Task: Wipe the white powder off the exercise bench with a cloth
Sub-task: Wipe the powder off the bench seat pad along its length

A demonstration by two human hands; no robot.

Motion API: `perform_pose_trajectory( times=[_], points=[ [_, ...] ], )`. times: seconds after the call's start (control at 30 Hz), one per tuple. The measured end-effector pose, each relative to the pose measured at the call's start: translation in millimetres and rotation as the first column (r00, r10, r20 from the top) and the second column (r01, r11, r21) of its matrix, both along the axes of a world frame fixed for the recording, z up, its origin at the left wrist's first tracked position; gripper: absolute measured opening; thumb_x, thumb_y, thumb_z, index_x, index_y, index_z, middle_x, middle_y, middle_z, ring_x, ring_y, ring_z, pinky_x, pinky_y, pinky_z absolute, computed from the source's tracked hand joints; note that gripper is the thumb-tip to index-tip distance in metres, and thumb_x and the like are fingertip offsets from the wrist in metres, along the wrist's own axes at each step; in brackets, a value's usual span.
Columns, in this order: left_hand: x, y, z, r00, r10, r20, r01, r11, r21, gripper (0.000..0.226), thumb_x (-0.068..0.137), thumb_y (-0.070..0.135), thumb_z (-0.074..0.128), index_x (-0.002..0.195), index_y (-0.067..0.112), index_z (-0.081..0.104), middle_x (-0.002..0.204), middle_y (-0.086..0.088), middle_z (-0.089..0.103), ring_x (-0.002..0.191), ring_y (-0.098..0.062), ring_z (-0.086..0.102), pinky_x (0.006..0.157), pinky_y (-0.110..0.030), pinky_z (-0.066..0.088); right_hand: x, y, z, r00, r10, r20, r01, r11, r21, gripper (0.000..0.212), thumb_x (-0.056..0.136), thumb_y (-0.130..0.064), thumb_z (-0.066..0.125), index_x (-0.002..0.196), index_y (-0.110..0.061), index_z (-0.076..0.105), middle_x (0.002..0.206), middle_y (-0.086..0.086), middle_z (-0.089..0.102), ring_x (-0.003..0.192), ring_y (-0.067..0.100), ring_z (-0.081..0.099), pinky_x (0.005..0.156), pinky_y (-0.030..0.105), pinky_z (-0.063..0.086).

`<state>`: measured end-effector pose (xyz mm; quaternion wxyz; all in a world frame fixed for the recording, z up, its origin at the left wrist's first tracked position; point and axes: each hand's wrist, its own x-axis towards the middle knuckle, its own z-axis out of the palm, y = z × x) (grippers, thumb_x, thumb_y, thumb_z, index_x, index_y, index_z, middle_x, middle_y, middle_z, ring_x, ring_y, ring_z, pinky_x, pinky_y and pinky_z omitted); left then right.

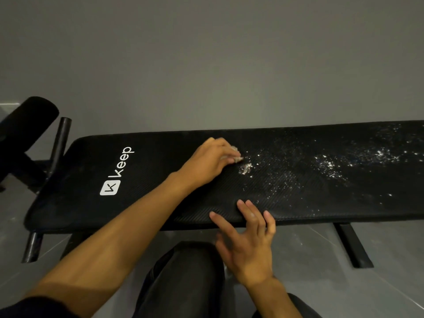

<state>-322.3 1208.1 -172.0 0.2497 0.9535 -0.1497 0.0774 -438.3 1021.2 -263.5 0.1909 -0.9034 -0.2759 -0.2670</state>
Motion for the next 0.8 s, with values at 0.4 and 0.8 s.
perform_pose_trajectory(
  times=[0.4,0.8],
  points=[
    [-39.6,-13.8,-10.2,0.999,-0.031,0.039,0.033,0.998,-0.058,0.027,0.096,0.026,0.066,0.122,0.027,0.072,0.113,0.005,0.063,0.1,-0.011,0.053,0.091,-0.013,0.039,-1.2,0.1,2.0,1.0,-0.026,0.013,0.026,0.999,-0.039,0.055,0.083,-0.047,0.064,0.136,-0.05,0.05,0.142,0.01,0.044,0.137,0.029,0.044,0.116,0.051,0.023],
    [-48.9,-12.7,0.6,0.998,-0.058,0.009,0.058,0.997,-0.041,0.027,0.097,0.027,0.065,0.123,0.026,0.071,0.116,0.008,0.062,0.103,-0.009,0.052,0.094,-0.02,0.042,-13.4,-6.3,12.8,0.996,-0.034,-0.085,0.026,0.996,-0.091,0.057,0.088,-0.049,0.059,0.143,-0.042,0.047,0.146,0.016,0.047,0.143,0.031,0.039,0.121,0.053,0.019]
  ],
)
